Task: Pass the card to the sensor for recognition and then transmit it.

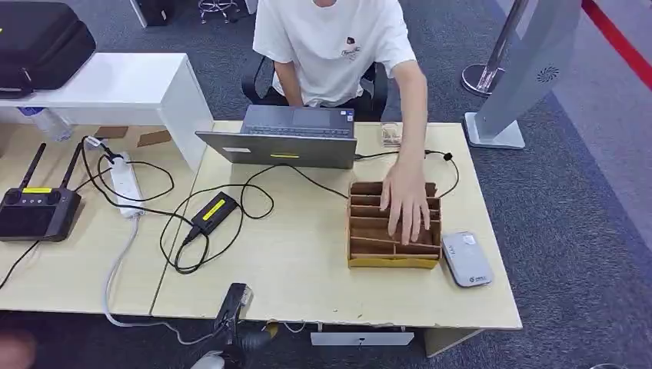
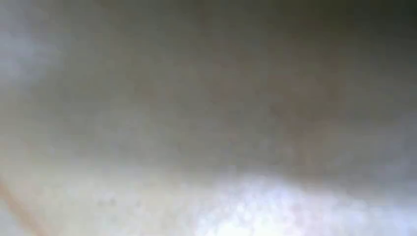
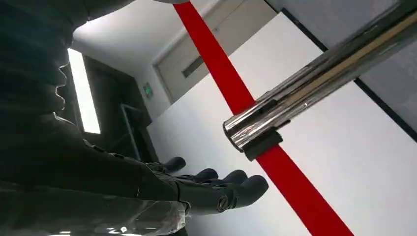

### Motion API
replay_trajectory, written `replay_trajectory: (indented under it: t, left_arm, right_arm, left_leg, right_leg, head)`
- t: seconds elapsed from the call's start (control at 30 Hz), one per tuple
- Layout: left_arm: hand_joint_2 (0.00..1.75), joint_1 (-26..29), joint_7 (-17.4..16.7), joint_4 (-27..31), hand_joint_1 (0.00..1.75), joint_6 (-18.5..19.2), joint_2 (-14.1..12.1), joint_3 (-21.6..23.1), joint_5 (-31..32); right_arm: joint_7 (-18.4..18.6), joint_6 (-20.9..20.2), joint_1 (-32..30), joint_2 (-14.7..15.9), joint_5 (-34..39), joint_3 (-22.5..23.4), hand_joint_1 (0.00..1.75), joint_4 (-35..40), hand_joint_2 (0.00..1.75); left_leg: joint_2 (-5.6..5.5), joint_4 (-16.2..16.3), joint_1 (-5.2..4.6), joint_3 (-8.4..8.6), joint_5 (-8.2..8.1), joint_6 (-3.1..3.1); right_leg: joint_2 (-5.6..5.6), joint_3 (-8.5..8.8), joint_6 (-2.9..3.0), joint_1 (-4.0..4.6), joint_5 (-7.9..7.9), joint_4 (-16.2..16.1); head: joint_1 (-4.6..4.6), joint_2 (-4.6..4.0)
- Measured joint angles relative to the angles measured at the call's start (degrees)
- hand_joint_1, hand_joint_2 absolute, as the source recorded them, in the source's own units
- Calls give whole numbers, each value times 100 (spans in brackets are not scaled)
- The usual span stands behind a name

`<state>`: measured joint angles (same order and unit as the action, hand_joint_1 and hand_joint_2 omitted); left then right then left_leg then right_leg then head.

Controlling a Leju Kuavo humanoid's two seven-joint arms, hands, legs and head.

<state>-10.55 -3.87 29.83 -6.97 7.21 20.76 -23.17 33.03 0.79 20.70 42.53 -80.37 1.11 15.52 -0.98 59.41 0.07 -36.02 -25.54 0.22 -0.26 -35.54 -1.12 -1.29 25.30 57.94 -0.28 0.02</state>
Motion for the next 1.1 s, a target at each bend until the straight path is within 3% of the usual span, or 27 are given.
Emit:
replay_trajectory:
  t: [0.37, 0.53, 0.77, 1.1]
  left_arm:
    - [175, -2, -7, 0, 0, 18, -2, 0, -4]
    - [175, -22, -44, 0, 0, 74, -7, 2, -44]
    - [175, -55, -76, 0, 0, 107, -7, 2, -116]
    - [175, -83, -129, 0, 0, 140, -11, 2, -286]
  right_arm:
    - [0, -31, -63, -2, 22, 92, 0, -20, 175]
    - [-11, -109, -435, -147, 227, 317, 0, -52, 175]
    - [-4, -260, -999, -604, 453, 680, 0, -144, 175]
    - [-192, -317, -1712, -1861, 901, 1316, 0, -348, 175]
  left_leg:
    - [-1, -1, 0, 3, 0, 0]
    - [-15, -3, 1, 7, -2, -3]
    - [-14, -11, 3, 18, -11, -17]
    - [-7, -30, 5, 45, -27, -40]
  right_leg:
    - [2, 1, 4, 1, 3, 0]
    - [-10, 13, -3, 2, 15, 0]
    - [-10, 17, 10, 5, 25, 0]
    - [-6, 28, 34, 7, 41, 2]
  head:
    - [4, 0]
    - [4, 0]
    - [-2, 0]
    - [0, 0]
